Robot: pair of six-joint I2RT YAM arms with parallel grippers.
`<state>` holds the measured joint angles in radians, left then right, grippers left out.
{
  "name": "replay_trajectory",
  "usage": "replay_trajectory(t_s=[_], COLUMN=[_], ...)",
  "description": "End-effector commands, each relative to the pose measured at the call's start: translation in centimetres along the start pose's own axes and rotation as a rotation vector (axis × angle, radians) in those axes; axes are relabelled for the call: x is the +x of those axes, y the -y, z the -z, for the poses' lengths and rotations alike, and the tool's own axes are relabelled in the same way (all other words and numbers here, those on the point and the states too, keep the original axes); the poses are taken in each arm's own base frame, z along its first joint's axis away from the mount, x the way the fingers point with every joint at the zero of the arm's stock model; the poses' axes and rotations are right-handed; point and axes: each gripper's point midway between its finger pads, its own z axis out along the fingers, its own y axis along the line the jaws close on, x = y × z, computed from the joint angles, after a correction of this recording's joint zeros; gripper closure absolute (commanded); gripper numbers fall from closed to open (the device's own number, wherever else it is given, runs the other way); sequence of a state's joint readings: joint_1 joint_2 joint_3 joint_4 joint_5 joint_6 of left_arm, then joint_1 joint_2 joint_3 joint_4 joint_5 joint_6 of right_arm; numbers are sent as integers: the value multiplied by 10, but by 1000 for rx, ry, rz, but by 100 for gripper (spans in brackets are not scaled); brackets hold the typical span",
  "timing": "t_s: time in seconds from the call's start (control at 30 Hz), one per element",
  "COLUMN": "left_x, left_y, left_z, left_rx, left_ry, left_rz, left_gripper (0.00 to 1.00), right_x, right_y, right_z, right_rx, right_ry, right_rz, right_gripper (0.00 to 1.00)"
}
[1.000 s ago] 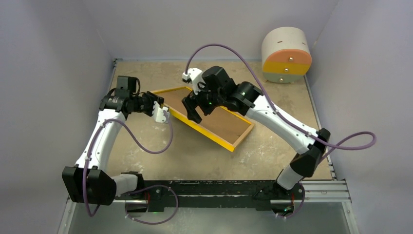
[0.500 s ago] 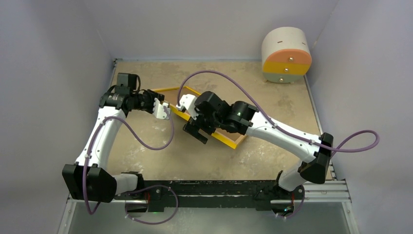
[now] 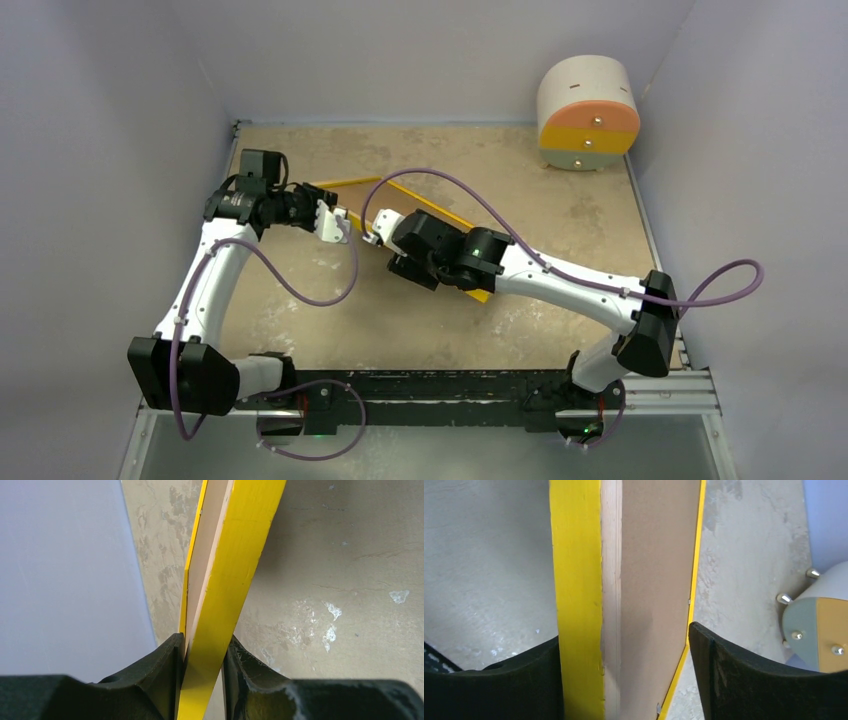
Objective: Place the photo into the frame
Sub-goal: Turn over the photo frame at the center of the board.
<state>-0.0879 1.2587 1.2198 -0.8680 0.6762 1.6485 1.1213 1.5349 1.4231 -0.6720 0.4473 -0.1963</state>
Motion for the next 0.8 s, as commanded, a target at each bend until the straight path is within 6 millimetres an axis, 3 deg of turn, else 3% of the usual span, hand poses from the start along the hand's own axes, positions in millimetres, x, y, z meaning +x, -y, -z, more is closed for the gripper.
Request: replay_trajectory(t_s=[0.0, 0.07, 0.23, 0.37, 0.43, 0.47, 0.6, 0.7, 0.77], left_x=[-16, -16, -20, -23, -25, -25, -20, -2, 12], left_y=[-29, -30, -41, -50, -57, -63, -111, -148, -161], left_z=[10, 10, 14, 19, 23, 27, 71, 118, 139], left_rx=[-89, -93, -128, -183, -230, -263, -514, -710, -771], left_ry=[47, 48, 62, 74, 80, 85, 149, 197, 205], left_rz=[8, 21, 77, 118, 145, 160, 311, 483, 583], left_gripper=[72, 71, 67, 50, 26, 21, 15, 13, 12], right_x=[-14, -21, -41, -55, -65, -71, -98, -122, -139], right_y=[19, 23, 30, 35, 39, 39, 38, 37, 35], right_z=[3, 1, 0, 1, 4, 5, 15, 21, 26], right_rx=[116, 152, 187, 208, 217, 210, 159, 119, 84], right_ry=[46, 54, 72, 92, 121, 137, 197, 237, 256], right_rz=[31, 32, 24, 8, -9, -18, -62, -97, -123], right_gripper=[28, 35, 72, 86, 89, 89, 91, 92, 95])
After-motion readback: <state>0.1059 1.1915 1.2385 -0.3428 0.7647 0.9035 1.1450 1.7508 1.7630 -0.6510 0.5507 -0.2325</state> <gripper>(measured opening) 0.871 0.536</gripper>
